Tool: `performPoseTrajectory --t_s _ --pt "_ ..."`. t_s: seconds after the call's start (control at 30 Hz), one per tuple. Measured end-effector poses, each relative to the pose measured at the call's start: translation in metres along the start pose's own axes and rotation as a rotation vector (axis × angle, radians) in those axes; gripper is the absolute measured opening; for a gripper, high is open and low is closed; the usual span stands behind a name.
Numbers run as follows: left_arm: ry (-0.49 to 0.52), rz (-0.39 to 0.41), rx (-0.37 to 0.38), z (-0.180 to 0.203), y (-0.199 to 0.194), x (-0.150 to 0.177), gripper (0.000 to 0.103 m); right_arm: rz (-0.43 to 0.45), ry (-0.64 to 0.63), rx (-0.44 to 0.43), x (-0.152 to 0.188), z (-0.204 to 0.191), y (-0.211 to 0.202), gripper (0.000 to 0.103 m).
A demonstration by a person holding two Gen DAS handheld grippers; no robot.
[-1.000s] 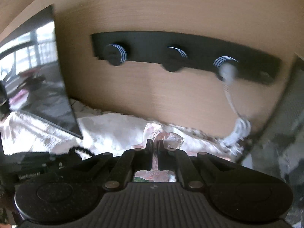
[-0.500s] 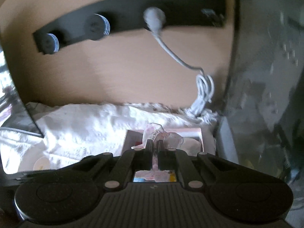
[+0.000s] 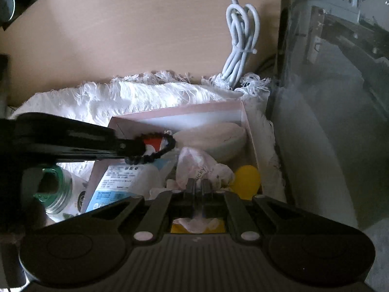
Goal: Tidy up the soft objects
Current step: 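Lower the bracelet and soft item into the pink box, opening both grippers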
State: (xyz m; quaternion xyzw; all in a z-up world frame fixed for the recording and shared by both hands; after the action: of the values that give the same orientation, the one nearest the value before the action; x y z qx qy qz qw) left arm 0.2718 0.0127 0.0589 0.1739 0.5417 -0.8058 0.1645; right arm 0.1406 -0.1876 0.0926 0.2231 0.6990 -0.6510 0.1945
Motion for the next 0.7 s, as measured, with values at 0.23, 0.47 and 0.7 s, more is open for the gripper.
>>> performPoseTrajectory --t_s 0.23,0.47,0.7 --pt "0.132 0.007 -0.090 0.007 0.022 -0.002 0.015 0.015 -0.055 0.013 0.006 -0.005 0.010 0.005" --pt "0.182 0.068 -0.053 0.010 -0.006 -0.005 0.020 0.120 -0.093 0.006 0.018 -0.013 -0.028 0.046" --pt "0.178 0.176 0.041 0.006 -0.053 -0.004 0.020 0.266 -0.156 0.083 0.054 -0.038 -0.084 0.058"
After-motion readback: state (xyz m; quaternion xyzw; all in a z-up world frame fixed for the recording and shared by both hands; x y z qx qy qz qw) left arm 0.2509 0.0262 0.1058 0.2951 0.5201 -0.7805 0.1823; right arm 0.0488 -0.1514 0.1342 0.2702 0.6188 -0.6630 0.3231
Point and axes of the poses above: each gripper's, at about its wrist camera, not at the fingertips, and y roughly the way its jaws point, z to its right, x to its underside, the point moved 1 cm from there along y, roughly the way its jaws point, and after that the axes turned 8 degrees about -x, right-handed, at the moved point
